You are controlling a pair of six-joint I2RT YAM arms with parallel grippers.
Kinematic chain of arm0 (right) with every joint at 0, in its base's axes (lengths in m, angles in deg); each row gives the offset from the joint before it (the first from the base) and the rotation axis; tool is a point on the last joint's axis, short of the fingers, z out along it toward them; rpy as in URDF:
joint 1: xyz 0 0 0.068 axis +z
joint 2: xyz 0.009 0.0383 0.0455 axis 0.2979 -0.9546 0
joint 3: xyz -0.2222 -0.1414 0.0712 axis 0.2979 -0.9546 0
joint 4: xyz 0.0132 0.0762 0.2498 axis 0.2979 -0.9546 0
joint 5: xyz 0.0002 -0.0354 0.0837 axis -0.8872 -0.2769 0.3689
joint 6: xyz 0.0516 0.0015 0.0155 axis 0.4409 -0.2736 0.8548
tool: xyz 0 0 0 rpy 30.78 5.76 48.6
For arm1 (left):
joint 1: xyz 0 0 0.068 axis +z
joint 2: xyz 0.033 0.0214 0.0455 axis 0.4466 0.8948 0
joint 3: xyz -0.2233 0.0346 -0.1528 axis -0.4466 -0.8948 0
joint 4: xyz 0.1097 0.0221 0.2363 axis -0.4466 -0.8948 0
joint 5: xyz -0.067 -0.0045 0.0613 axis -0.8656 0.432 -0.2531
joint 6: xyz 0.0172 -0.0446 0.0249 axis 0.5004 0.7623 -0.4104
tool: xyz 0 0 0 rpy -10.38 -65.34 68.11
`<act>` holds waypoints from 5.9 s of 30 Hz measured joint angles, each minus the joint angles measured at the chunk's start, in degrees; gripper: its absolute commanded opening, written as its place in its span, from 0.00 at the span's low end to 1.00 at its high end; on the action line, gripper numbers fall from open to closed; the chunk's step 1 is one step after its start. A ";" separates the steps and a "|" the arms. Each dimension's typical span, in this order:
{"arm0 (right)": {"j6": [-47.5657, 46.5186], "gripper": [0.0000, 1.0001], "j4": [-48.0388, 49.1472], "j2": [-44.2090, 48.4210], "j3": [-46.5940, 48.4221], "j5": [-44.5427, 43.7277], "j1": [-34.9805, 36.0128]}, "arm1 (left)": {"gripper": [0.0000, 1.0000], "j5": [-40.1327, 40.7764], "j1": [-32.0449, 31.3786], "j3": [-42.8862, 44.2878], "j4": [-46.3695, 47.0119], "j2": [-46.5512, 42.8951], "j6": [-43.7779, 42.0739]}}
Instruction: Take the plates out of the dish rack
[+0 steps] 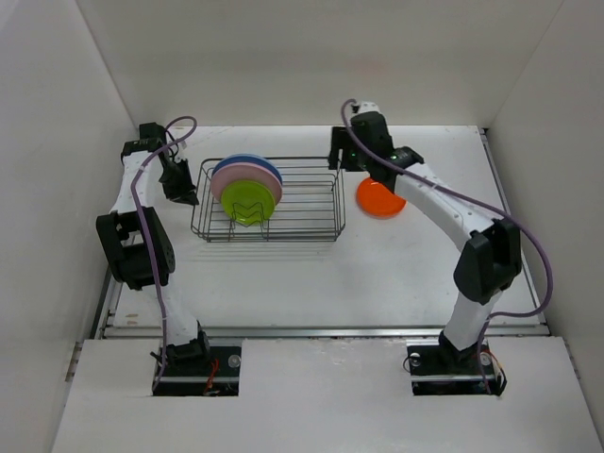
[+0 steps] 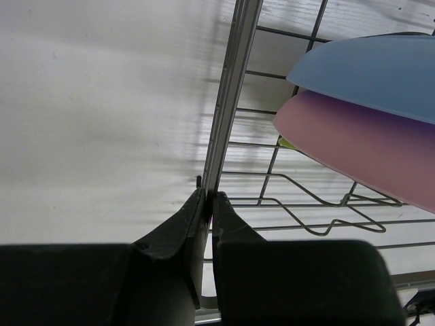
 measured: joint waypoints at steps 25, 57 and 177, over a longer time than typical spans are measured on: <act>-16.92 0.67 3.76 -31.06 31.54 24.50 18.51 | 0.00 1.09 -0.26 1.31 -1.64 0.79 -0.85; -19.10 0.46 6.88 -29.24 26.60 8.35 19.26 | 0.00 2.69 -1.11 2.56 -2.78 1.44 -2.78; -27.58 0.00 7.41 -13.57 19.96 12.20 13.55 | 0.00 12.09 -2.05 12.35 -7.32 7.76 -1.51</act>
